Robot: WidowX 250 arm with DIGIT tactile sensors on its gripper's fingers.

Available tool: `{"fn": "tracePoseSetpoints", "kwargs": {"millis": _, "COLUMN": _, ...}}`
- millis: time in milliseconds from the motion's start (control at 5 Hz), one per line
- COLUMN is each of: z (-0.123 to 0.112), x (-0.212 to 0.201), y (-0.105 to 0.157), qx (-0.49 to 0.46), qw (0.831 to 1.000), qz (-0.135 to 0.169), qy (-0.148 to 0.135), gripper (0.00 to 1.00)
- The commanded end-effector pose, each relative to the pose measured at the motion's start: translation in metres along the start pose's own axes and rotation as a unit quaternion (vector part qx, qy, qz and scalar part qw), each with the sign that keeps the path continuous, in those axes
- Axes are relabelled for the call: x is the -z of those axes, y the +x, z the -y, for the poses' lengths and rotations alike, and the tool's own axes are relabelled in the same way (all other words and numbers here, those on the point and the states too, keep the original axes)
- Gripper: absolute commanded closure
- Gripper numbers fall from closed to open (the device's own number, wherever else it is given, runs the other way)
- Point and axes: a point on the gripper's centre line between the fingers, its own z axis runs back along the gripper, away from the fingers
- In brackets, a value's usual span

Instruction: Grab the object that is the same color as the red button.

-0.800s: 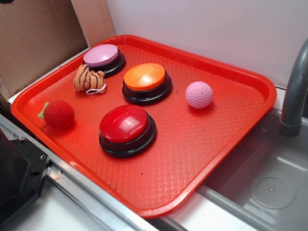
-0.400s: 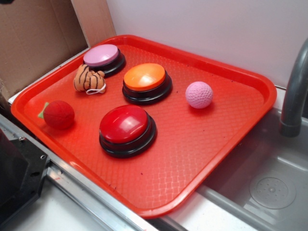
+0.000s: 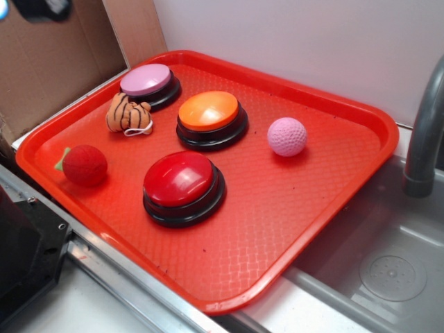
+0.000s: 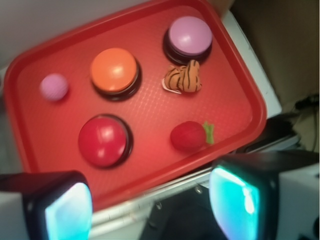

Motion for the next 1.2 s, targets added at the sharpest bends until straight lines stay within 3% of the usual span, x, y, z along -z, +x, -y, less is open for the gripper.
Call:
{"fn": "tracePoseSetpoints", "kwargs": {"millis": 0, "z": -0.023, "x": 0.06, "y": 0.011, "qx": -0.145, "qw": 0.988, "qz": 0.014, "qy": 0.046, "gripper": 0.0}}
{"fn": "tracePoseSetpoints", "kwargs": {"millis": 200, "z": -0.036, "x": 0.095, "y": 0.012, "qx": -0.158, "qw": 0.984, "qz": -0.014, "qy": 0.076, "gripper": 0.0}}
{"fn": "tracePoseSetpoints", "kwargs": {"millis": 800, "z": -0.064, "x": 0.15, "y": 0.005, "qx": -0.19, "qw": 0.973, "qz": -0.029, "qy": 0.131, "gripper": 0.0}}
{"fn": "tracePoseSetpoints", "kwargs": {"millis": 1000, "z": -0.066, "x": 0.163, "y": -0.001, "qx": -0.186, "qw": 0.974, "qz": -0.051, "qy": 0.122, "gripper": 0.0}}
